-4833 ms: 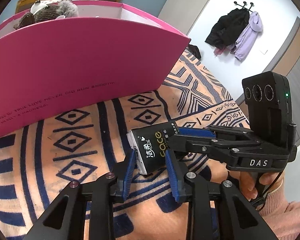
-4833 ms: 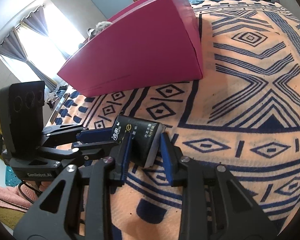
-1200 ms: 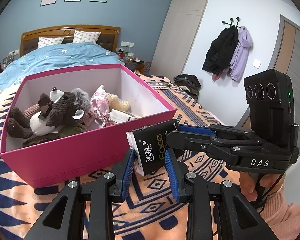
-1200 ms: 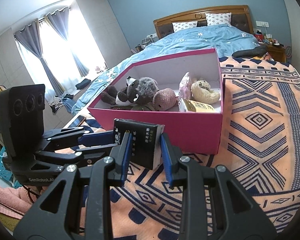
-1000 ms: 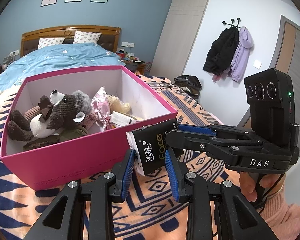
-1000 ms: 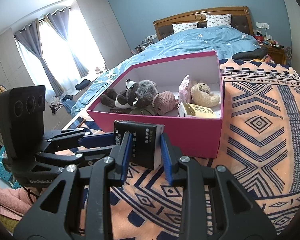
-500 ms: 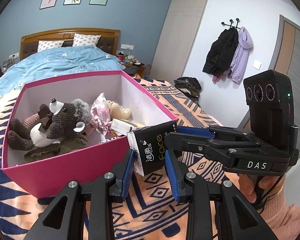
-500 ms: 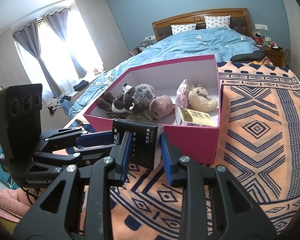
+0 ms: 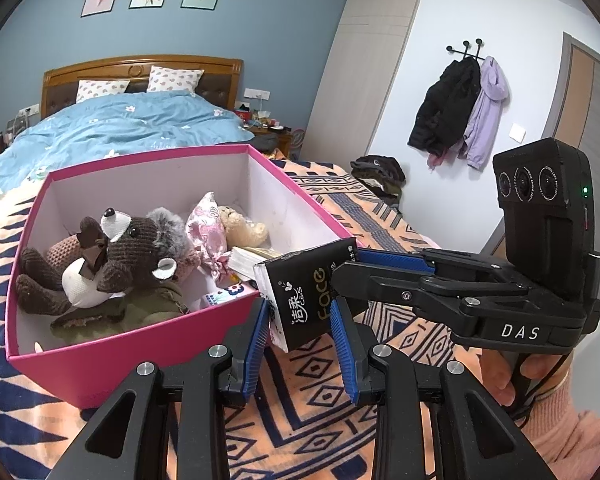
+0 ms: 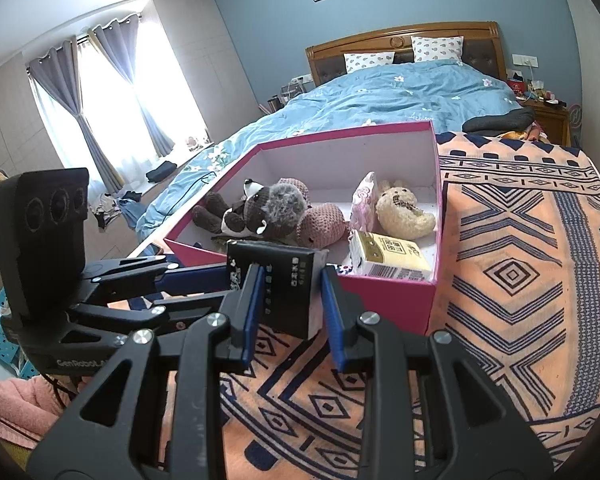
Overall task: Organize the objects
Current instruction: 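Carry the black tissue pack over the box rim with the right gripper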
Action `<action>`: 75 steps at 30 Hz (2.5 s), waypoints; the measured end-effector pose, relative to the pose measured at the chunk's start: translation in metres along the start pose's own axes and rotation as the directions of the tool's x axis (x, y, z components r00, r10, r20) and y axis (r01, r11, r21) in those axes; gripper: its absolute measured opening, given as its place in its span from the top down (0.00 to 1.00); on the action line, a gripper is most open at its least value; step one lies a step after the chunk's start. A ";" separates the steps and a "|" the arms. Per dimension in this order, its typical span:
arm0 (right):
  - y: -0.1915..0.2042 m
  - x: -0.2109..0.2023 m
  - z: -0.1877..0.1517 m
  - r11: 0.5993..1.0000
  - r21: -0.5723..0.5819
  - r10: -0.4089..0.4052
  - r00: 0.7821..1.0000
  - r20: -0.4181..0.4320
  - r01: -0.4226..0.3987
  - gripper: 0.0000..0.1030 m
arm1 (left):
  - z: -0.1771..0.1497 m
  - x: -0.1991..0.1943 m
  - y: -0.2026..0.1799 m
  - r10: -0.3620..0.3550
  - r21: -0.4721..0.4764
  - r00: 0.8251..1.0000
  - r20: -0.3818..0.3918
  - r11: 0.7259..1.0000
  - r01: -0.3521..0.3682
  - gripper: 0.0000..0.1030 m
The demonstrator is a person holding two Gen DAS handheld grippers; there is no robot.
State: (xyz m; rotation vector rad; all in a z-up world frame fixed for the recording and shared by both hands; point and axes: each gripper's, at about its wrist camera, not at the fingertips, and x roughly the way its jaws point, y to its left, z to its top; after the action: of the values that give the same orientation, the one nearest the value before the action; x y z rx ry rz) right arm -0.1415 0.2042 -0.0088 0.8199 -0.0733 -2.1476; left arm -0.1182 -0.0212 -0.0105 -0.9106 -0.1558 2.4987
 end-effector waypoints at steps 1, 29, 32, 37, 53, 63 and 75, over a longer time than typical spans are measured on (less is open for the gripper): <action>0.000 0.001 0.000 1.000 -0.002 -0.002 1.000 0.000 0.002 0.69 | 0.000 0.000 0.000 0.002 0.001 1.000 0.000 1.000 -0.002 0.70; 0.001 0.004 0.014 1.000 -0.016 -0.010 1.000 0.011 0.010 0.69 | 0.012 0.006 0.001 0.031 0.016 1.000 0.006 0.999 -0.031 0.70; 0.000 0.005 0.015 1.000 -0.015 -0.010 1.000 0.012 0.011 0.69 | 0.014 0.008 0.001 0.035 0.018 0.999 0.007 0.999 -0.035 0.70; 0.000 0.007 0.017 1.000 -0.018 -0.011 1.000 0.012 0.012 0.69 | 0.015 0.009 0.001 0.042 0.017 0.999 0.008 0.999 -0.042 0.70; -0.006 0.015 0.025 1.000 -0.005 -0.005 1.000 0.007 0.005 0.69 | 0.023 0.016 0.009 0.059 0.013 0.998 0.002 0.998 -0.059 0.70; -0.012 0.023 0.028 1.000 0.010 -0.003 1.000 0.003 0.003 0.69 | 0.031 0.025 0.016 0.072 0.005 0.997 -0.010 0.997 -0.072 0.70; -0.020 0.032 0.030 1.000 0.028 -0.008 1.000 -0.011 0.008 0.69 | 0.032 0.032 0.020 0.083 0.001 0.996 -0.027 0.997 -0.083 0.70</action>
State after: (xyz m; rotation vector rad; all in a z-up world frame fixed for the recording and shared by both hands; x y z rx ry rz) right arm -0.1867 0.1878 -0.0086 0.8489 -0.0949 -2.1539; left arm -0.1678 -0.0225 -0.0090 -0.9684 -0.1115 2.5610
